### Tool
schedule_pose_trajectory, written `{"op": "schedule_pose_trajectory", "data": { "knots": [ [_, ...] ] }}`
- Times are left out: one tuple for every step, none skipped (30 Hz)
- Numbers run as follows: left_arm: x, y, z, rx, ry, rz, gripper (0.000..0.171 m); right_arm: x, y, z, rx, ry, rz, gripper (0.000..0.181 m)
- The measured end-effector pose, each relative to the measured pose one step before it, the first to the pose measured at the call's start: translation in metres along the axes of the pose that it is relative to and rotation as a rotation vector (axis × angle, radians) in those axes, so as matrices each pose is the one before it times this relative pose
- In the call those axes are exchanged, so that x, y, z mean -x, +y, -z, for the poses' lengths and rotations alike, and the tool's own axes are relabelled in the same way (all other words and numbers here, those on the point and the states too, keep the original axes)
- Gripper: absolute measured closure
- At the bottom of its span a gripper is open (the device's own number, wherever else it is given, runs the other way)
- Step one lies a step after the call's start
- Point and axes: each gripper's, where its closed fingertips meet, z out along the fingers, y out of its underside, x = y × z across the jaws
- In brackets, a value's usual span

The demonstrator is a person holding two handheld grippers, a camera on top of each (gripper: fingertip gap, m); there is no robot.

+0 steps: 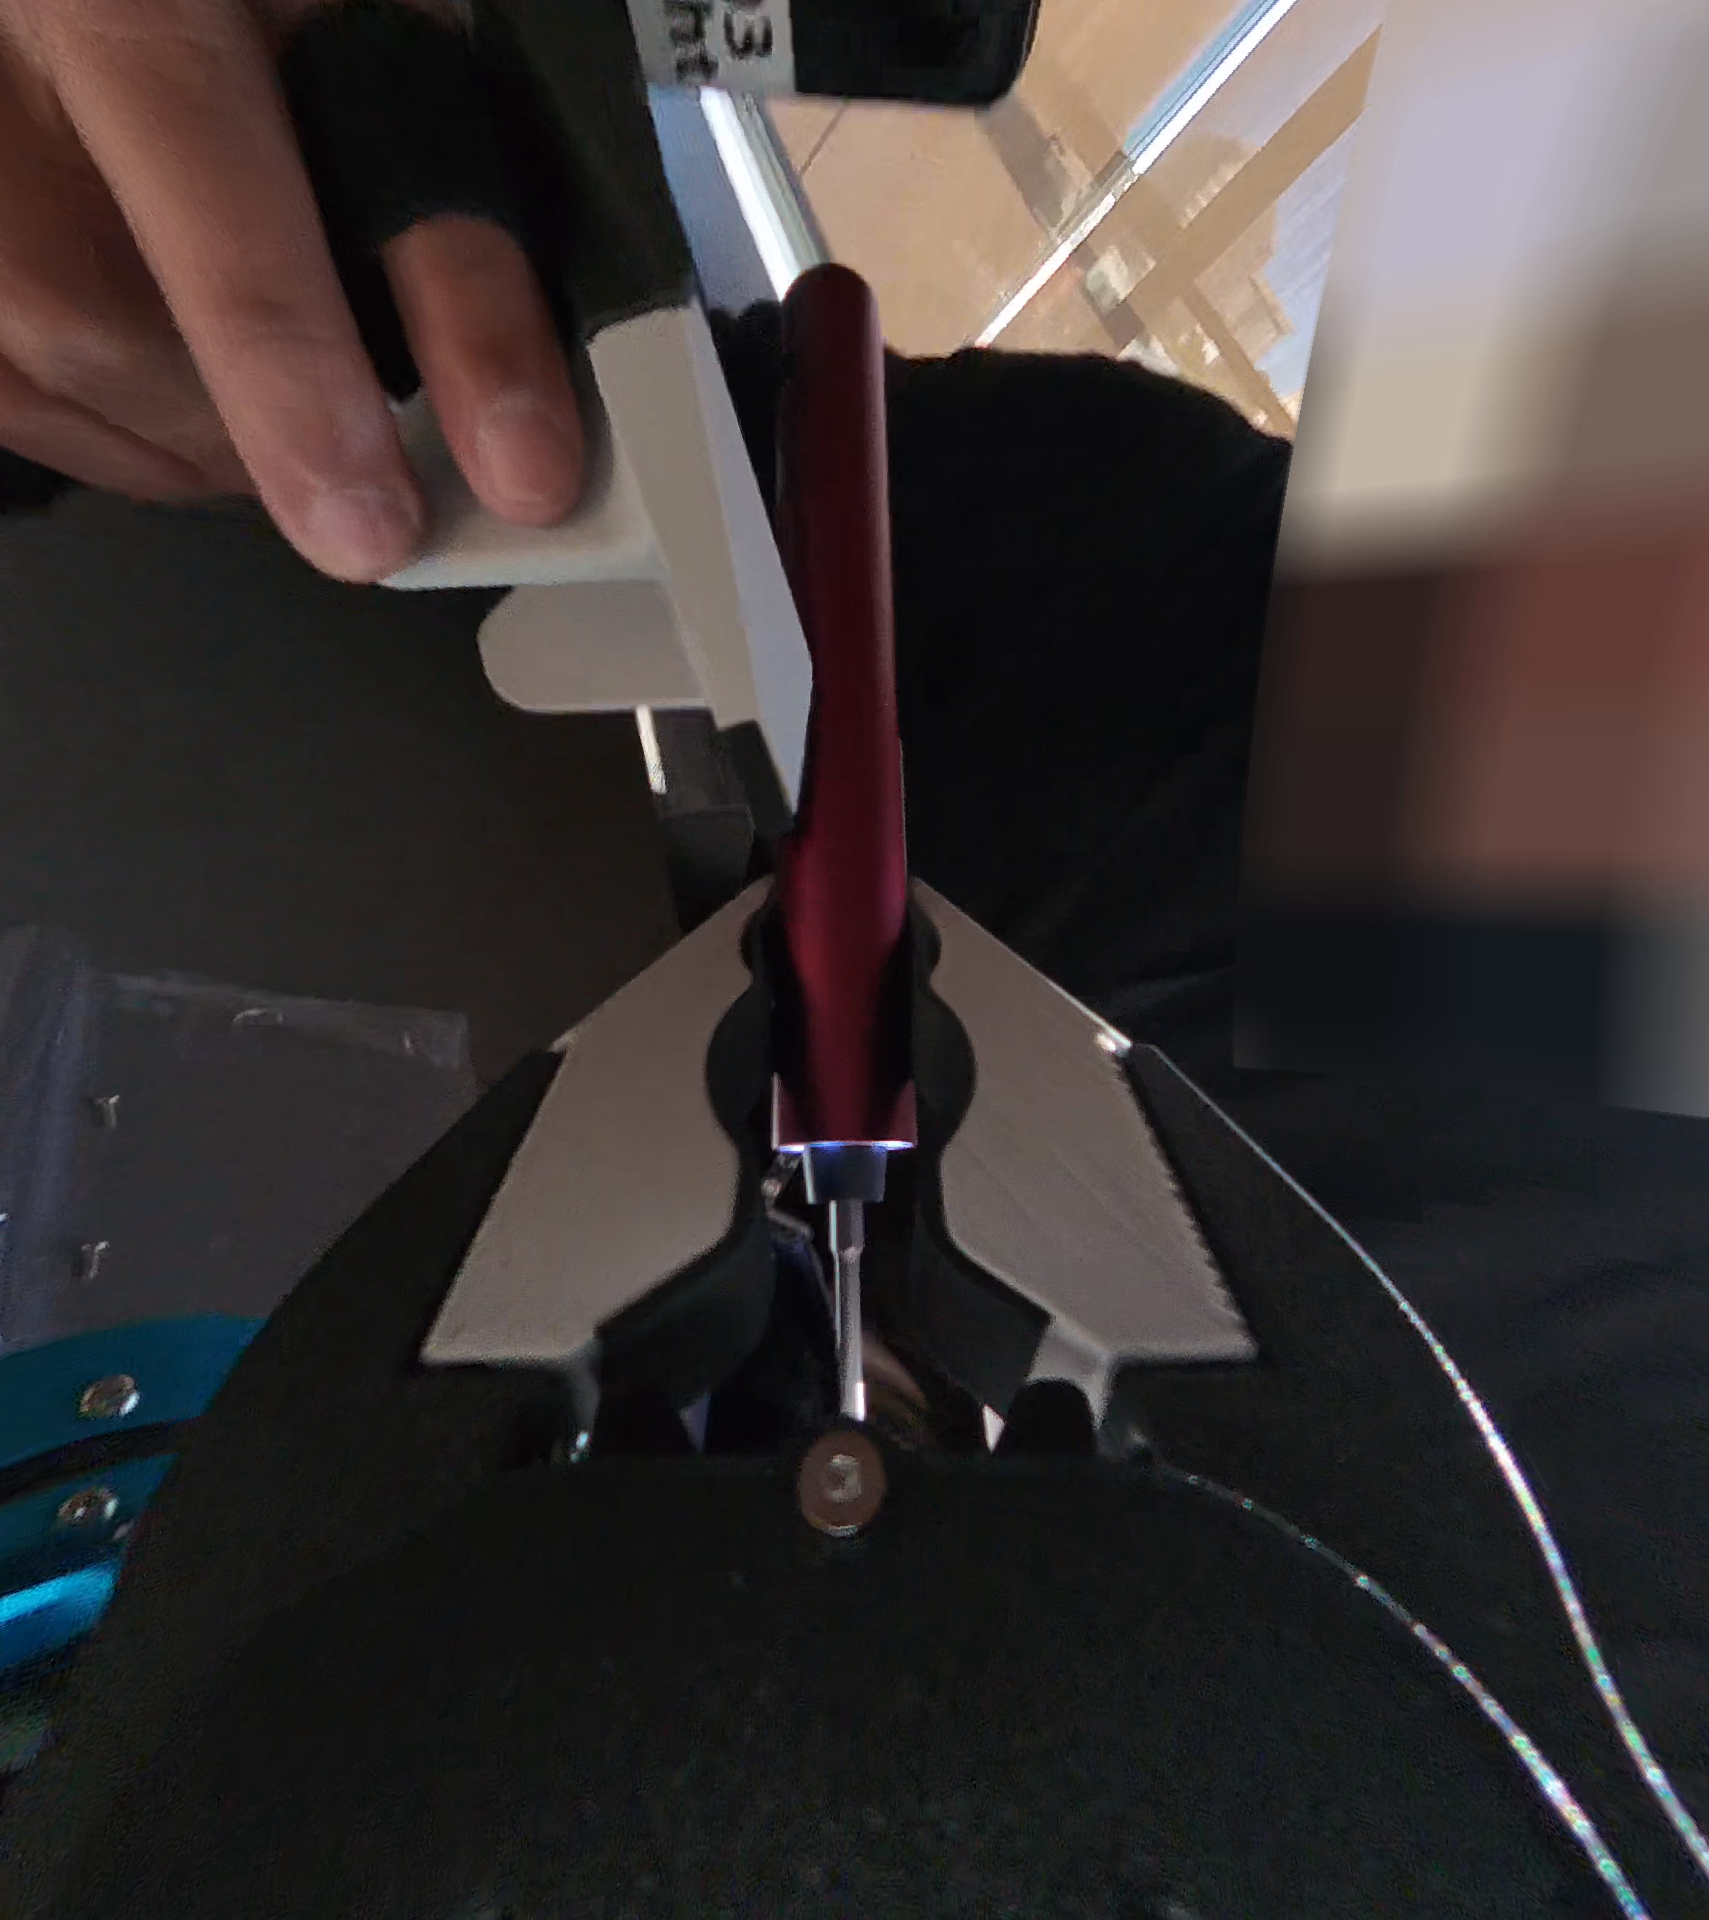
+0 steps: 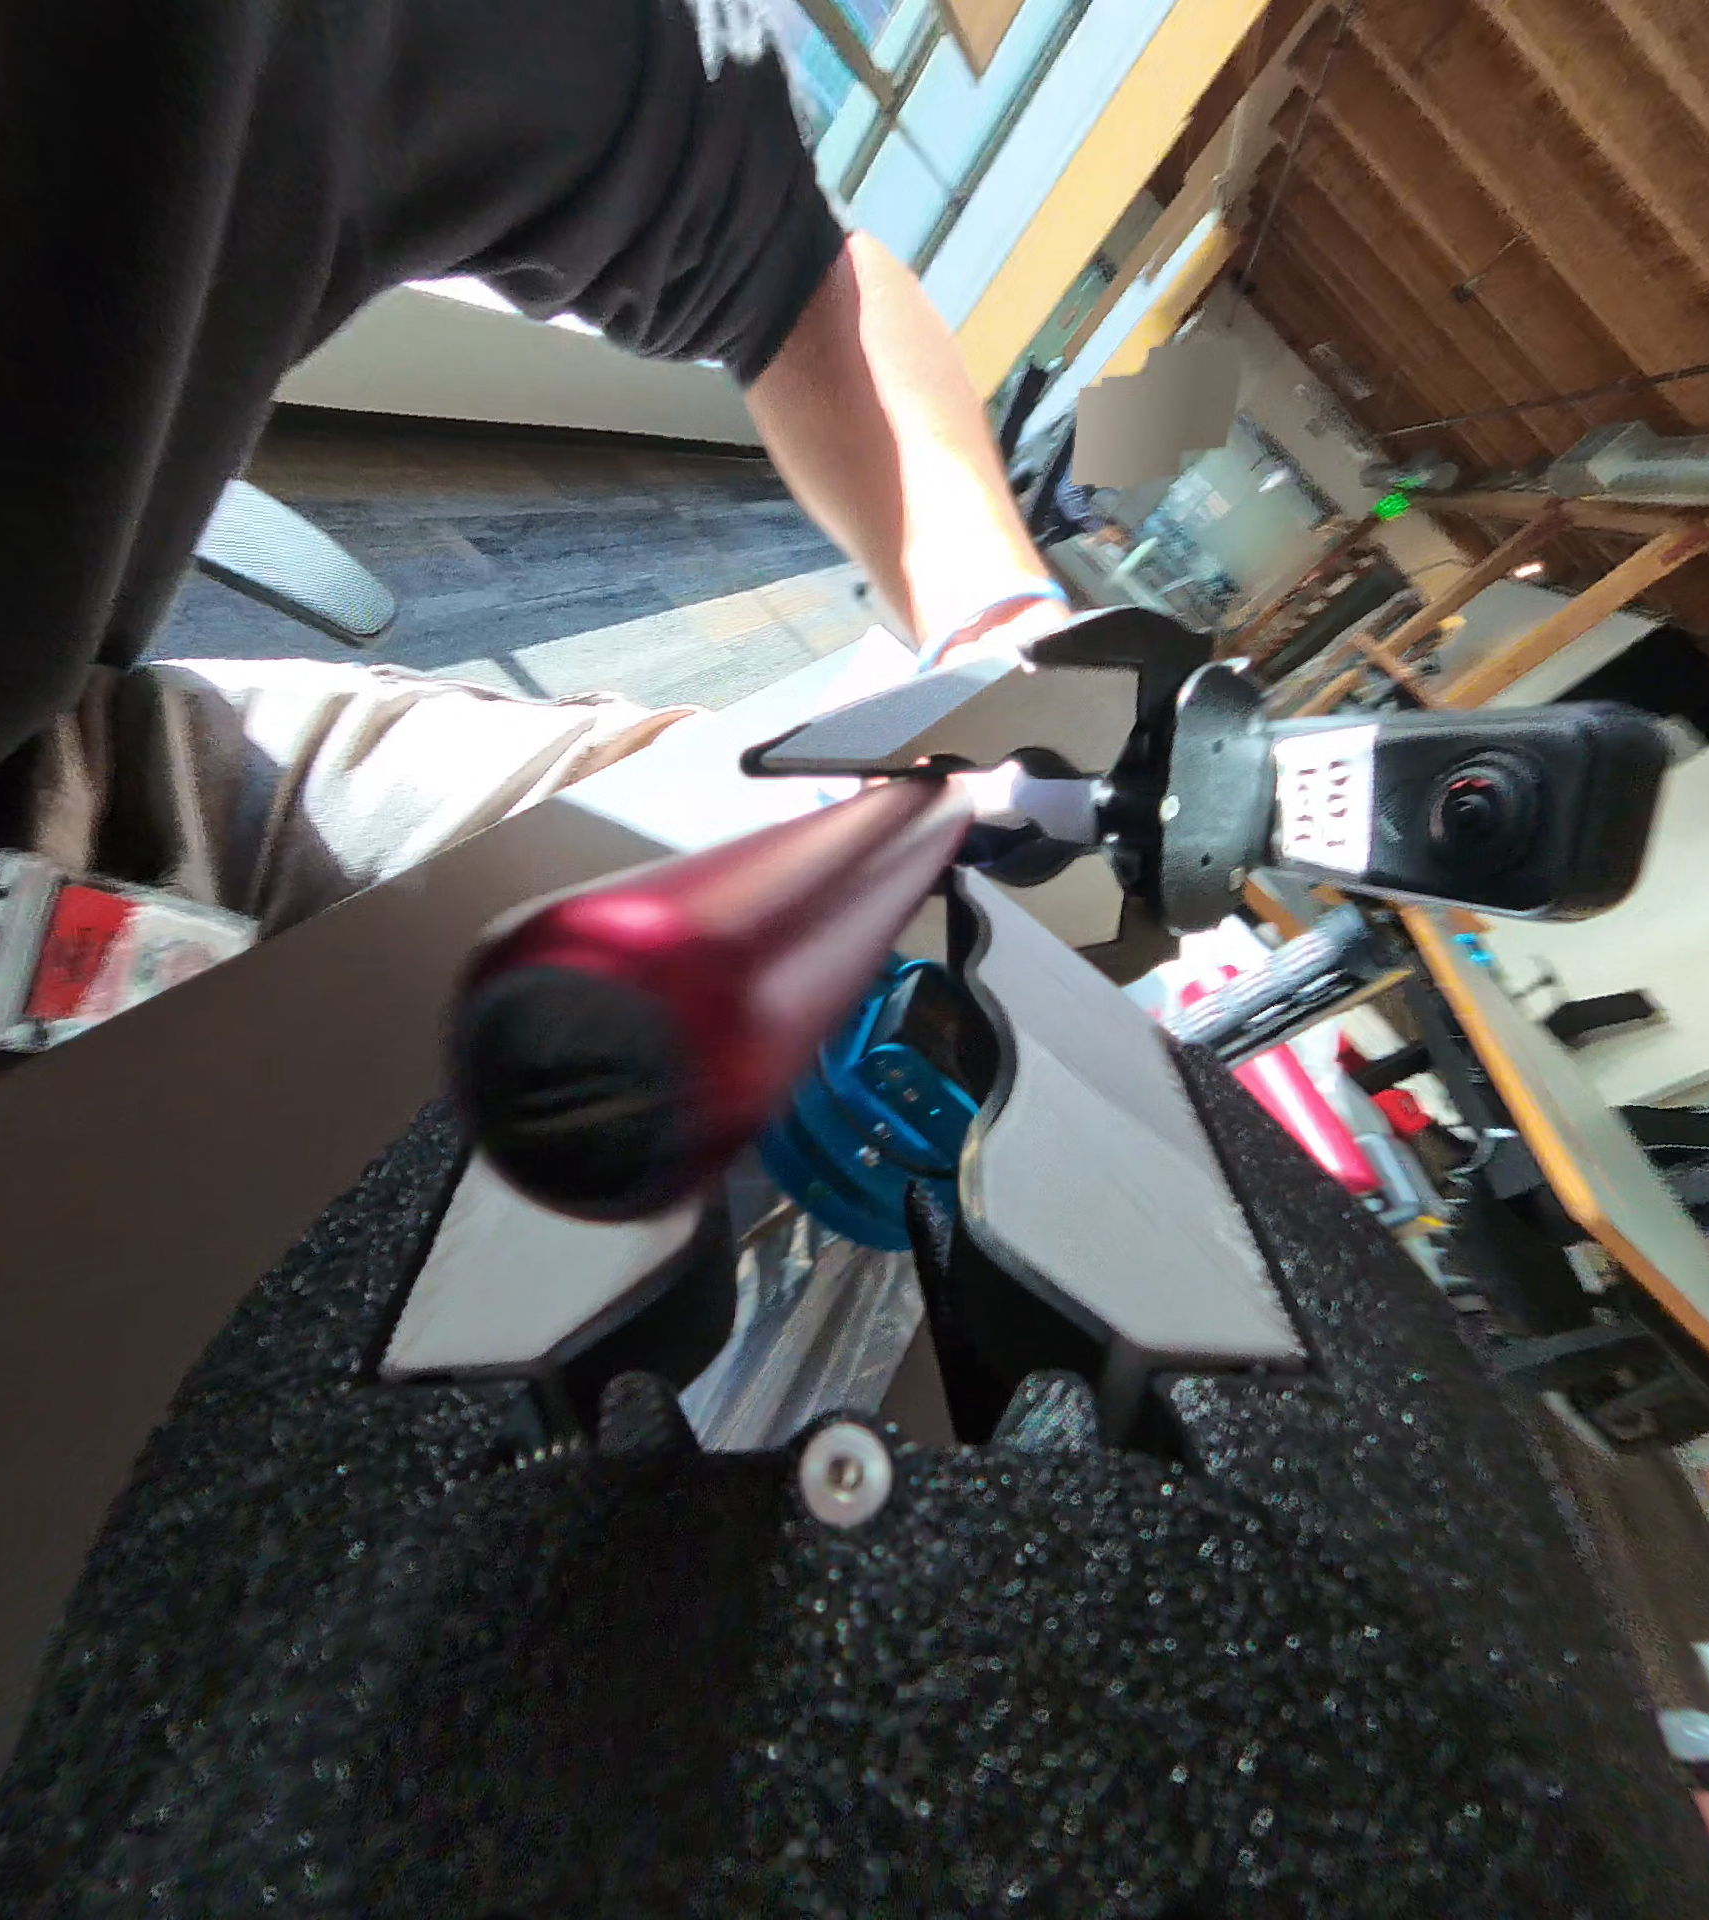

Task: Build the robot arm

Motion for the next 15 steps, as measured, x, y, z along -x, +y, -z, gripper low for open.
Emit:
{"op": "schedule_pose_trajectory", "data": {
  "knots": [
    [0.00492, 0.00639, 0.00034, 0.03569, -0.029, 0.005, 0.156, 0.00118, 0.00273, 0.00287, 0.0104, -0.0256, -0.0159, 0.148],
    [0.0013, 0.00116, 0.00077, 0.00306, -0.0023, 0.0102, 0.155, -0.00228, 0.00237, 0.00211, 0.009, 0.0067, 0.0043, 0.146],
    [0.00104, -0.00187, 0.00116, -0.01032, 0.002, 0.0141, 0.155, -0.00063, 0.00181, 0.00061, 0.0019, 0.0026, 0.0029, 0.149],
    [0.00178, -0.0021, 0.00047, -0.00619, -0.0059, 0.0037, 0.156, 0.00033, 0.00255, -0.00142, 0.0066, -0.0016, -0.01, 0.151],
    [0.00286, 0.00025, -0.00053, 0.01368, -0.0131, -0.0032, 0.154, -0.00051, 0.00148, -0.00222, 0.0086, 0.0107, -0.0037, 0.15],
    [0.00066, -0.00123, -0.00079, 0.00085, -0.0016, -0.0077, 0.154, 0.00008, -0.00073, -0.00102, -0.0055, 0.0037, 0.0097, 0.147],
    [0.00061, -0.00405, -0.00057, -0.01723, 0.0034, 0.0041, 0.154, -0.00283, -0.00151, 0.00014, -0.0106, 0.0159, -0.0018, 0.147],
    [-0.00011, -0.00438, -0.00025, -0.02101, 0.0058, -0.0044, 0.154, -0.0035, -0.00302, 0.00079, -0.0193, 0.0169, -0.0151, 0.15],
    [0.00022, -0.00343, -0.00032, -0.01572, 0.0014, -0.0057, 0.154, -0.00293, -0.00381, 0.00091, -0.0302, 0.0161, -0.021, 0.15],
    [0.00117, -0.00131, -0.00052, -0.0046, -0.0042, -0.0023, 0.154, -0.00192, -0.0005, 0.00014, -0.0127, 0.0151, -0.0087, 0.153],
    [0.00126, 0.00009, -0.00068, -0.00076, -0.0019, 0.0047, 0.154, -0.0015, 0.00153, -0.0001, 0.0029, 0.0177, 0.0098, 0.154],
    [0.00028, 0.00077, -0.00138, 0.0027, 0.0074, 0.0148, 0.154, -0.00006, 0.00013, -0.00042, -0.001, 0.0118, 0.0109, 0.156],
    [0.00106, 0.00177, -0.00288, 0.01036, -0.0052, 0.0031, 0.154, 0.00123, -0.00098, -0.00136, -0.0052, 0.004, 0.012, 0.158],
    [-0.00093, 0.0015, -0.00349, 0.00957, 0.0002, -0.0009, 0.154, 0.00278, 0.00044, -0.002, 0.0057, -0.0087, 0.0168, 0.159],
    [-0.00061, 0.00074, -0.00276, 0.00488, 0.0008, 0.0039, 0.155, 0.00133, 0.0009, -0.00209, 0.0084, -0.0001, 0.0186, 0.16]
  ]
}}
